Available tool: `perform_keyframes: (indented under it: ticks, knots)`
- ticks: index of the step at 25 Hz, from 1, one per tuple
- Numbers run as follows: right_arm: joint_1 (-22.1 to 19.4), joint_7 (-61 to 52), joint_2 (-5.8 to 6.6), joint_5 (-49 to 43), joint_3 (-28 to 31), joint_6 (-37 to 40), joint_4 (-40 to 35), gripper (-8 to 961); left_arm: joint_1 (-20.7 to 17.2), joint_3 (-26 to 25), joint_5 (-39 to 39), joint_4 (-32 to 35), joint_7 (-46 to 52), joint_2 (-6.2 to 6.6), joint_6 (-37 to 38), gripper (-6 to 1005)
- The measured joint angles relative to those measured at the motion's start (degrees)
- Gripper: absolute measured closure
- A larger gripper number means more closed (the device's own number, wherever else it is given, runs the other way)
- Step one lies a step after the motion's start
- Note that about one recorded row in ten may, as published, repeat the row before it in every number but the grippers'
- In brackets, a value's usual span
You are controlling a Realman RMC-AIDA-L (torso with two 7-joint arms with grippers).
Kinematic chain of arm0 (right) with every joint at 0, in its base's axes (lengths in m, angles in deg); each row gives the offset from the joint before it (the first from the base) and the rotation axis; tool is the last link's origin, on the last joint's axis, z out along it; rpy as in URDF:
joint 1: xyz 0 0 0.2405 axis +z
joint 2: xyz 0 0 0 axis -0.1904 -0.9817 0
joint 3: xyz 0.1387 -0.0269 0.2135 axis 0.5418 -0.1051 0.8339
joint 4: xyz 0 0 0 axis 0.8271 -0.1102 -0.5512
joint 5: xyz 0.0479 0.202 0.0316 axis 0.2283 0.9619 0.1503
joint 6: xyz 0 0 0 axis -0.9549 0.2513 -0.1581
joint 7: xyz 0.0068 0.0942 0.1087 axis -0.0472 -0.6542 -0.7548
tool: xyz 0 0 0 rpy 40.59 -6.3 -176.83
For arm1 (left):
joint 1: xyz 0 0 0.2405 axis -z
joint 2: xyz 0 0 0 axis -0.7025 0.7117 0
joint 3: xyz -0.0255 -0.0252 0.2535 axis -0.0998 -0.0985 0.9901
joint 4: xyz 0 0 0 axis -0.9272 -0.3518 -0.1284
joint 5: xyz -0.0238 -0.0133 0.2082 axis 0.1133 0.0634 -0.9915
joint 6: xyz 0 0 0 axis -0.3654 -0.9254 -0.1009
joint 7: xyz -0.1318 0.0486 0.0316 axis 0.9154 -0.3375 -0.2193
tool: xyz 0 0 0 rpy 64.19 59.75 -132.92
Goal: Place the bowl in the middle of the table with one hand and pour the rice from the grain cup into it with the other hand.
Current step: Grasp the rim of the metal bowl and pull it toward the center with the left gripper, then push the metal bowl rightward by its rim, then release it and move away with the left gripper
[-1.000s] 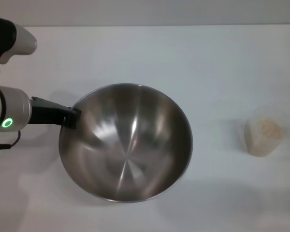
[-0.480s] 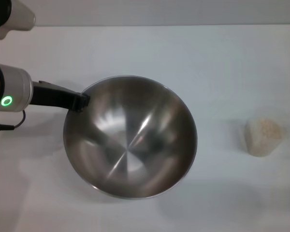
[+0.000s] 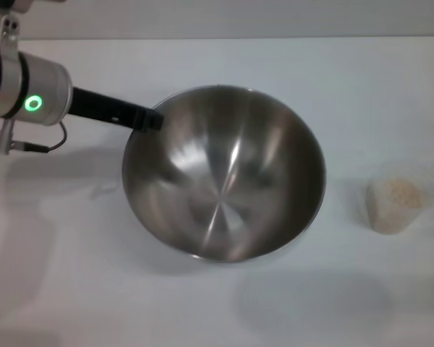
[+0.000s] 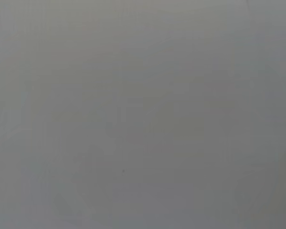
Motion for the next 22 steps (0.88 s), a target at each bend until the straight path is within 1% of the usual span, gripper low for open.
perform_keyframes:
  ticks: [1, 3, 4, 5, 6, 9, 15, 22]
  knots:
    - [0.08, 0.0, 0.0, 0.0, 0.0, 0.0, 0.0, 113, 1.45, -0.3, 0.06, 2.61, -0.57, 0.01, 1.31, 950]
    - [0.2, 0.0, 0.0, 0.0, 0.0, -0.02, 0.0, 113, 3.05, -0.67, 0.09, 5.38, -1.24, 0.06, 2.95, 948]
    - [0.2, 0.0, 0.0, 0.0, 0.0, -0.02, 0.0, 113, 3.05, -0.67, 0.09, 5.38, -1.24, 0.06, 2.95, 947]
    - [0.35, 0.0, 0.0, 0.0, 0.0, -0.02, 0.0, 113, 3.53, -0.86, 0.09, 6.21, -1.52, 0.06, 3.53, 946]
    - [0.41, 0.0, 0.0, 0.0, 0.0, -0.03, 0.0, 113, 4.8, -1.35, -0.03, 8.21, -2.11, 0.04, 4.97, 945]
    - [0.54, 0.0, 0.0, 0.0, 0.0, -0.03, 0.0, 113, 5.75, -1.47, -0.17, 10.17, -2.28, 0.11, 6.74, 942]
    - [0.74, 0.0, 0.0, 0.0, 0.0, -0.02, -0.45, 113, 6.16, -1.64, -0.22, 12.46, -2.65, 0.16, 8.56, 935]
    - [0.77, 0.0, 0.0, 0.0, 0.08, -0.02, -0.74, 113, 6.41, -1.69, -0.25, 13.76, -3.25, 0.08, 8.95, 928]
